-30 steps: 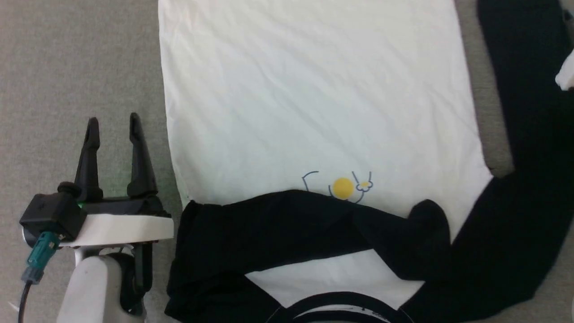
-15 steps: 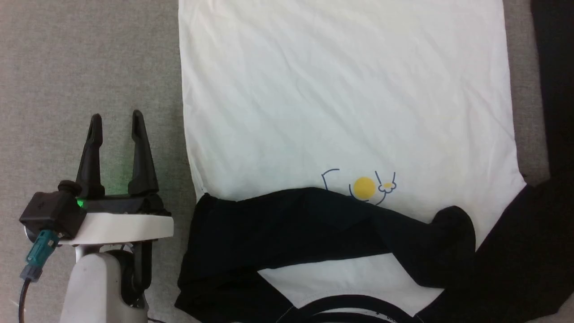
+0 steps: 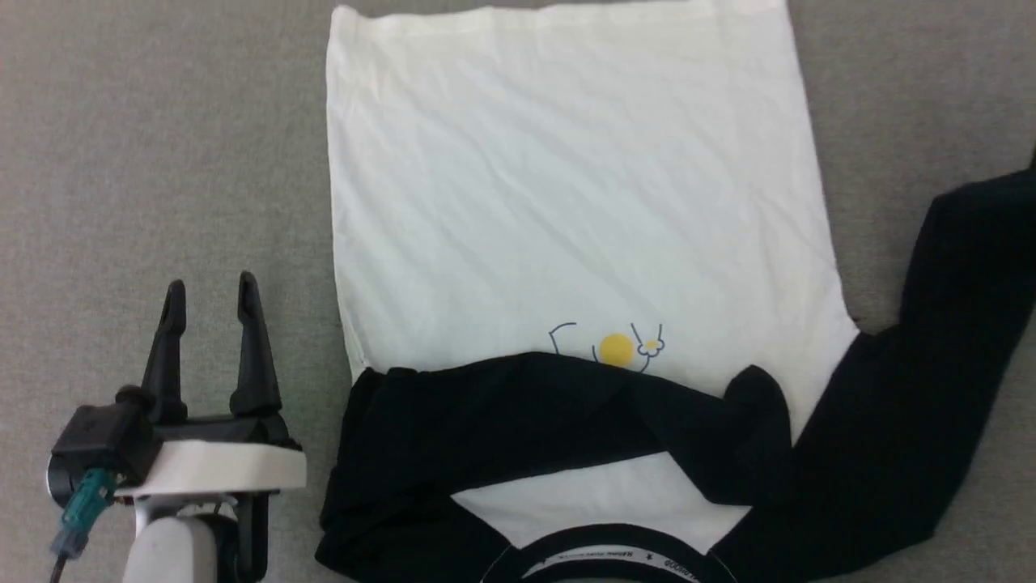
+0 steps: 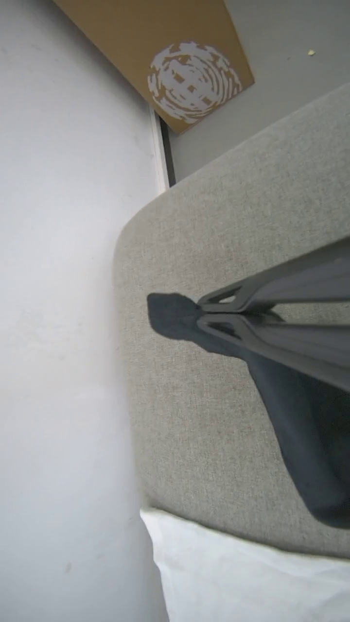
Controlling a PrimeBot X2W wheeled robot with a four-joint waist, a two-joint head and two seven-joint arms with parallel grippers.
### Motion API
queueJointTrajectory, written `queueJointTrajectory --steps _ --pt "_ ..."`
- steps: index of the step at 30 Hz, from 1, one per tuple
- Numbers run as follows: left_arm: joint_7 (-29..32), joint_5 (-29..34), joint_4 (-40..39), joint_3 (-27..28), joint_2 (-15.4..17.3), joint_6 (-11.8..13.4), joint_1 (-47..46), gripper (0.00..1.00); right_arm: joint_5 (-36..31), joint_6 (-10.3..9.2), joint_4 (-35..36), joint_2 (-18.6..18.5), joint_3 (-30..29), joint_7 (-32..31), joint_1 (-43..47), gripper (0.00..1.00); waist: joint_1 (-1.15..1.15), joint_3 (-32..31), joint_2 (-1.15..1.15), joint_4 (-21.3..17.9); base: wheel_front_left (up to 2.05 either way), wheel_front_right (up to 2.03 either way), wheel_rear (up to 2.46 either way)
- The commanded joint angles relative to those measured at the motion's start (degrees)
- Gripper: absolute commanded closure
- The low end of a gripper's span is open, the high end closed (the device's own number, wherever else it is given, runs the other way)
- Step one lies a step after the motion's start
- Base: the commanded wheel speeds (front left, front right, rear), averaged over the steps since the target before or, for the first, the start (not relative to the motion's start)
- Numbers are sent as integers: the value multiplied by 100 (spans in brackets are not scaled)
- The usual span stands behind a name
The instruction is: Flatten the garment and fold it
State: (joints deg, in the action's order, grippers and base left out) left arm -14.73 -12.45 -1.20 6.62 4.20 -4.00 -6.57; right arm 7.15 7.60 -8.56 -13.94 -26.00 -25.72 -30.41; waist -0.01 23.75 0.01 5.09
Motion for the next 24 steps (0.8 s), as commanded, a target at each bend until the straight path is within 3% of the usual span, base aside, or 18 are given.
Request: queueJointTrajectory --steps 1,11,19,24 --pt "-27 94 -38 22 -1 -3 165 0 55 -11 495 102 -40 -42 342 100 1 -564 -1 -349 0 0 0" --pt "-17 132 -43 -32 -26 53 773 0 362 -11 2999 547 529 -582 1603 100 1 -1267 -1 -629 0 0 0" --pt "73 131 -31 -156 -27 49 949 0 299 -11 4043 663 1793 -1041 2056 100 1 -1542 -1 -672 0 0 0" --pt "106 129 -47 -193 -12 66 986 0 178 -11 4186 562 2786 -1187 2010 100 1 -1599 -1 -680 0 0 0"
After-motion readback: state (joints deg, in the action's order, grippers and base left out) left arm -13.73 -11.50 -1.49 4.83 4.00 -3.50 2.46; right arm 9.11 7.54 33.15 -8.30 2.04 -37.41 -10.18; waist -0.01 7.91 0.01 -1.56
